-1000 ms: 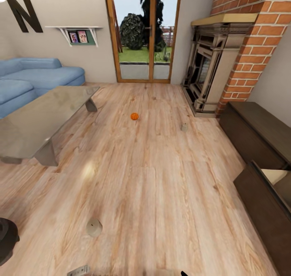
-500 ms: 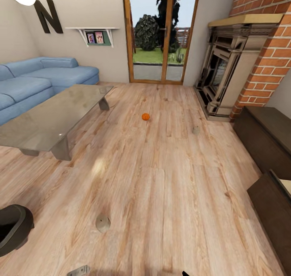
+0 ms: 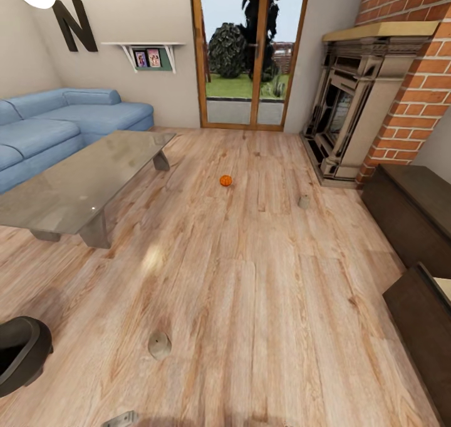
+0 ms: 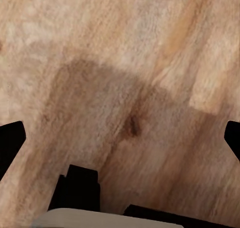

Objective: Place each of the two pumpkins and all three candles from the living room inside a cabinet in the living room (use any cabinet), then make sure every cabinet is closed, and position the cauldron so it is next to a table in the living room.

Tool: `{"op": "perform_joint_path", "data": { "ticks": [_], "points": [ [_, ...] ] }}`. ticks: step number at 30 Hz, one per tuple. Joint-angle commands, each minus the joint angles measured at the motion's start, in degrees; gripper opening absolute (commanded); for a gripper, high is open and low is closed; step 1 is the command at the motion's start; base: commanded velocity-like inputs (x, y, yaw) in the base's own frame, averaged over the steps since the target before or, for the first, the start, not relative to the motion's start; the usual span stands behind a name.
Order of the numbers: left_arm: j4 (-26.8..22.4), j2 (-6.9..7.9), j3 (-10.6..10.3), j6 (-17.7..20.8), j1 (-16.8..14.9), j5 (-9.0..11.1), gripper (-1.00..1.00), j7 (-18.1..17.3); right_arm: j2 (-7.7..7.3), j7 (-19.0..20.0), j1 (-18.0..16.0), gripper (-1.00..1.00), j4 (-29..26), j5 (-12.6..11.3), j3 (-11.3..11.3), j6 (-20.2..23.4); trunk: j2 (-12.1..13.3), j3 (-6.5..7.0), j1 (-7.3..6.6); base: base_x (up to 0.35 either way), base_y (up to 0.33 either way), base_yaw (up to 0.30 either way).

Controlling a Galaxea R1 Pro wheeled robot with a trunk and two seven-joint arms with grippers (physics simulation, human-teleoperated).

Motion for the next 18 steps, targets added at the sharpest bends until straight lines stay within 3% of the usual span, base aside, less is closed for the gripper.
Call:
{"op": "perform_joint_path", "data": {
  "ticks": [1, 3, 6, 9, 14, 18],
  "points": [
    [-0.1, 0.03, -0.2, 0.0, 0.0, 0.5, 1.0, 1.6, 0.23, -2.9, 0.0, 1.0, -0.8, 0.1, 0.9, -0.7, 0.0, -0.04, -0.01, 0.0, 0.0, 0.0],
    [-0.1, -0.39, -0.2, -0.2, 0.0, 0.4, 1.0, 6.6, 0.5, -7.9, 0.0, 1.0, -2.2, 0.1, 2.5, -1.4, 0.0, -0.04, -0.01, 0.0, 0.0, 0.0],
    [-0.1, -1.44, -0.3, -0.1, 0.0, 0.3, 1.0, 10.5, 0.55, -9.7, 0.0, 1.0, -2.8, 0.1, 3.1, -1.7, 0.0, -0.04, -0.01, 0.0, 0.0, 0.0],
    [0.2, -1.86, -0.6, -0.2, 0.0, -0.4, 1.0, 11.3, 0.54, -10.4, 0.0, 1.0, -3.0, 0.0, 3.0, -2.8, 0.0, -0.04, -0.01, 0.0, 0.0, 0.0],
    [0.3, -1.96, -1.7, -1.7, 0.0, -6.6, 1.0, 11.2, 0.54, -10.6, 0.0, 1.0, -3.1, 0.0, 3.3, -7.4, 0.0, -0.04, -0.01, 0.0, 0.0, 0.0],
    [0.4, -2.01, -2.0, -2.5, 0.0, -8.1, 1.0, 11.2, 0.54, -10.5, 0.0, 1.0, -3.1, 0.1, 3.4, -8.5, 0.0, -0.04, -0.01, 0.0, 0.0, 0.0]
  ]
}}
